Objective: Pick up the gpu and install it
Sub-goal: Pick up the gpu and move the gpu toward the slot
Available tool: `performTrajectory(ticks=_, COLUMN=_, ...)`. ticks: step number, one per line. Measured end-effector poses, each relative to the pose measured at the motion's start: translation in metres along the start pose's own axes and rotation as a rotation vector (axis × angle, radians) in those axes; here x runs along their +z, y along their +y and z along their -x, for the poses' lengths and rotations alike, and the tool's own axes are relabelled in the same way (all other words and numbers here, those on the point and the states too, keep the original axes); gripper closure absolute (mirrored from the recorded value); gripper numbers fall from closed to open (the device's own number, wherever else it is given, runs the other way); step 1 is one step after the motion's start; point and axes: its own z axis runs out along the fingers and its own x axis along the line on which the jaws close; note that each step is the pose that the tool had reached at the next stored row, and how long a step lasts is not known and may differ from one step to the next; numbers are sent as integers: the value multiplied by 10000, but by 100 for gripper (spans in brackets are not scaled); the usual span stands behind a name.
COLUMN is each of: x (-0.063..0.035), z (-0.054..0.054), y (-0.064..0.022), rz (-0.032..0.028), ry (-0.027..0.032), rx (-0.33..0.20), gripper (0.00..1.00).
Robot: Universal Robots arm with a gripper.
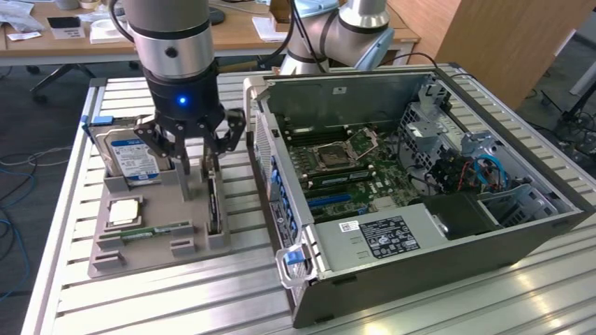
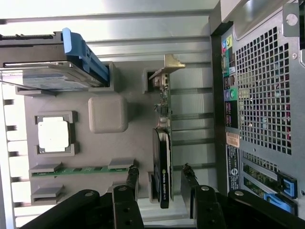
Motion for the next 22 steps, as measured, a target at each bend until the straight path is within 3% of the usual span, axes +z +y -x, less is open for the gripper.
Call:
performTrajectory(ticks=12, x=59, z=-1, y=-2, rz=4, ry=-4, rx=0, gripper=51)
performTrajectory(ticks=22, x=153, z=27, y=-4, rz=-35, ry=-3, rx=-1, gripper=51)
